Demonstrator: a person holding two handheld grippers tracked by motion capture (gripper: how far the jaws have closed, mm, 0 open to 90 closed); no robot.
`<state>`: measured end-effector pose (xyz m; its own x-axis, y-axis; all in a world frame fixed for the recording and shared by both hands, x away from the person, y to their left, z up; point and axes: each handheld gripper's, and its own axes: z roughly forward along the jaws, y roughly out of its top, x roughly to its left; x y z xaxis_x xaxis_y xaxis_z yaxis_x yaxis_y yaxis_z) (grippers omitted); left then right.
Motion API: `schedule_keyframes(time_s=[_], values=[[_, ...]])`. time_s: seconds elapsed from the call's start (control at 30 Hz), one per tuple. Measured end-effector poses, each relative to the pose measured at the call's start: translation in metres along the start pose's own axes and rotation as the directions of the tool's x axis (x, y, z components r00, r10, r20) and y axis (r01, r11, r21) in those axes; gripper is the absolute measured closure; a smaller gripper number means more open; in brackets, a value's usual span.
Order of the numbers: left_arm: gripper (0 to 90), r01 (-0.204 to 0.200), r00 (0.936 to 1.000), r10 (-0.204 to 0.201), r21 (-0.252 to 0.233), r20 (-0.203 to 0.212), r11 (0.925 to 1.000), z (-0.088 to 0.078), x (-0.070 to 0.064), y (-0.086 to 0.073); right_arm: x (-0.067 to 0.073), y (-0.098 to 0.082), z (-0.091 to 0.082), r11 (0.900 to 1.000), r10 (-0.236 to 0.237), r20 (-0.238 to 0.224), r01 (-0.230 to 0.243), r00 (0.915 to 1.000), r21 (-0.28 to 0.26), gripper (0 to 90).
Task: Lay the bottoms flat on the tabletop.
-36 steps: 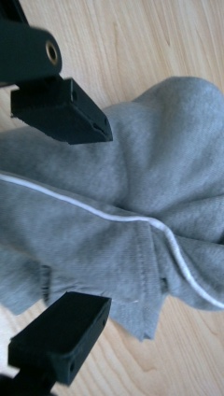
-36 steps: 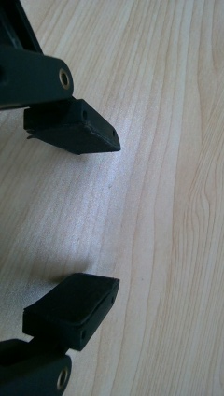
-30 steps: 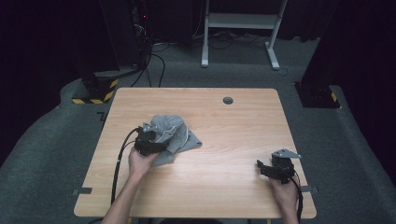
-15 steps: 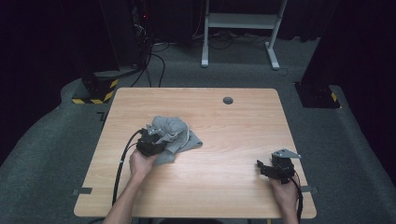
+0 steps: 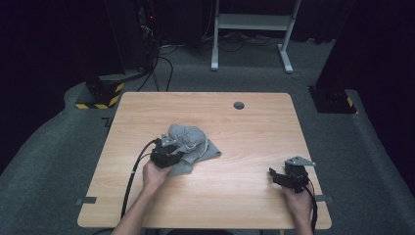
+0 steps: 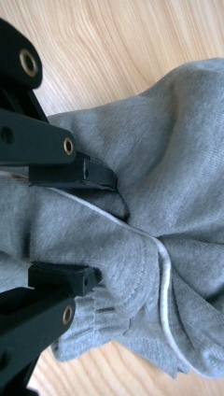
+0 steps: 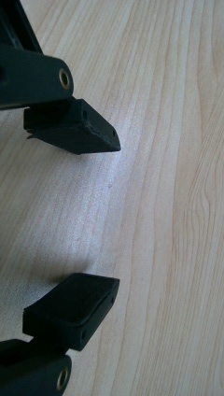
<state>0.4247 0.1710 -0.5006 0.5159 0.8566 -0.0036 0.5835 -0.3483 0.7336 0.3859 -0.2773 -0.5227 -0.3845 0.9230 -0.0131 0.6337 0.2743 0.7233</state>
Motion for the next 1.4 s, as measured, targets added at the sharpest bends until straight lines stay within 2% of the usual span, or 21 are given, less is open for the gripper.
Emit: schedule_keyframes(time_s=[0.17, 0.3, 0.43, 0.6, 0.63, 0.67, 0.7, 0.77, 0.9, 1.03, 1.13, 1.27, 1.4], values=[[60.7, -0.04, 0.9985, 0.04, 0.001, 0.036, 0.9992, 0.005, -0.018, 0.005, 0.0, 0.0, 0.0, 1.0, 0.0, 0.0, 0.0, 1.0, 0.0, 28.7], [60.5, -0.076, 0.9944, 0.076, -0.003, 0.073, 0.9971, 0.008, -0.034, 0.008, 0.0, 0.0, 0.0, 1.0, 0.0, 0.0, 0.0, 1.0, 0.0, 28.7], [59.7, -0.095, 0.9906, 0.095, -0.007, 0.098, 0.9954, 0.012, -0.046, 0.012, 0.0, 0.0, 0.0, 1.0, 0.0, 0.0, 0.0, 1.0, 0.0, 28.7], [58.3, -0.122, 0.9835, 0.123, -0.013, 0.133, 0.9924, 0.017, -0.067, 0.017, 0.0, 0.0, 0.0, 1.0, -0.002, 0.0, 0.002, 1.0, 0.001, 28.7], [58.1, -0.131, 0.9803, 0.132, -0.013, 0.147, 0.9913, 0.018, -0.072, 0.019, 0.0, 0.0, 0.0, 1.0, -0.004, 0.0, 0.004, 1.0, 0.0, 28.7], [57.7, -0.131, 0.9803, 0.132, -0.013, 0.147, 0.9913, 0.018, -0.072, 0.019, 0.0, 0.0, 0.0, 1.0, -0.004, 0.0, 0.004, 1.0, 0.0, 28.7], [57.0, -0.144, 0.9764, 0.145, -0.017, 0.16, 0.9894, 0.02, -0.08, 0.021, 0.0, 0.0, 0.0, 1.0, -0.004, 0.0, 0.004, 1.0, 0.0, 28.7], [54.8, -0.153, 0.9733, 0.154, -0.017, 0.17, 0.9881, 0.021, -0.085, 0.023, 0.0, 0.0, 0.0, 1.0, -0.004, 0.0, 0.004, 1.0, 0.0, 28.7], [44.3, -0.177, 0.972, 0.176, -0.012, 0.155, 0.9842, 0.019, -0.093, 0.027, 0.0, 0.0, 0.0, 1.0, -0.004, 0.0, 0.004, 1.0, 0.0, 28.7], [37.8, -0.18, 0.9718, 0.18, -0.017, 0.153, 0.9836, 0.009, -0.095, 0.03, 0.0, 0.0, 0.0, 1.0, -0.005, 0.0, 0.005, 1.0, 0.0, 28.7], [35.5, -0.189, 0.9708, 0.192, -0.034, 0.144, 0.9814, 0.0, -0.097, 0.033, 0.0, 0.0, 0.0, 1.0, -0.004, 0.0, 0.004, 1.0, 0.0, 28.7], [34.4, -0.19, 0.9684, 0.198, -0.068, 0.152, 0.9795, -0.011, -0.101, 0.039, 0.0, 0.0, 0.0, 1.0, -0.004, 0.0, 0.004, 1.0, 0.0, 28.7], [34.8, -0.198, 0.9642, 0.211, -0.092, 0.161, 0.9758, -0.014, -0.108, 0.048, 0.0, 0.0, 0.0, 1.0, -0.004, 0.0, 0.004, 1.0, 0.0, 28.7]])
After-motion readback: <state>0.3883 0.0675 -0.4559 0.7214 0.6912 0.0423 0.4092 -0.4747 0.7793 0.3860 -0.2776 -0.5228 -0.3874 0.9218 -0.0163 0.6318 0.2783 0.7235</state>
